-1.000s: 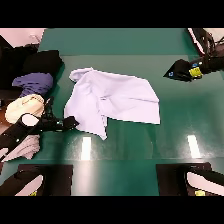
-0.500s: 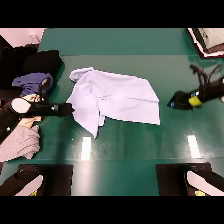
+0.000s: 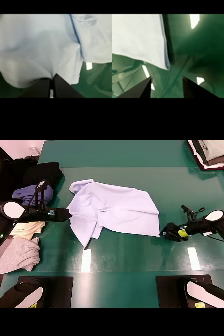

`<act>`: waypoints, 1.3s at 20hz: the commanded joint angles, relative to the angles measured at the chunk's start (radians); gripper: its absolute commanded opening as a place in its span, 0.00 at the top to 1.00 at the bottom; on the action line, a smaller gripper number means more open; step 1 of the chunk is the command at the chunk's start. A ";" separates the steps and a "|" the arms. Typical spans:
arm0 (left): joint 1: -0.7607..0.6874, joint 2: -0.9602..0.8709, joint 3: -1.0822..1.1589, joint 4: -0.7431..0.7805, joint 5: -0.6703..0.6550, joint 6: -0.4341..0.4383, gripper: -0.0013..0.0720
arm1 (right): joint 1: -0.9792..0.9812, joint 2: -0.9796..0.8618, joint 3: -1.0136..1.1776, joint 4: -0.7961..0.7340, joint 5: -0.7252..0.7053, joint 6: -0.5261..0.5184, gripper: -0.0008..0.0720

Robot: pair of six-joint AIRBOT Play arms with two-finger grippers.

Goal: Fold the shirts.

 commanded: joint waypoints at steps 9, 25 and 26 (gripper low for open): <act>0.000 0.001 0.004 0.003 -0.039 0.001 0.95 | 0.140 -0.072 -0.015 0.066 -0.189 -0.013 0.83; 0.169 0.002 1.361 0.020 -0.317 0.028 0.95 | -0.137 0.382 1.063 0.066 0.035 0.039 0.97; 0.169 0.017 1.417 0.019 -0.306 0.028 0.95 | -0.164 0.391 1.138 0.066 0.050 0.040 0.97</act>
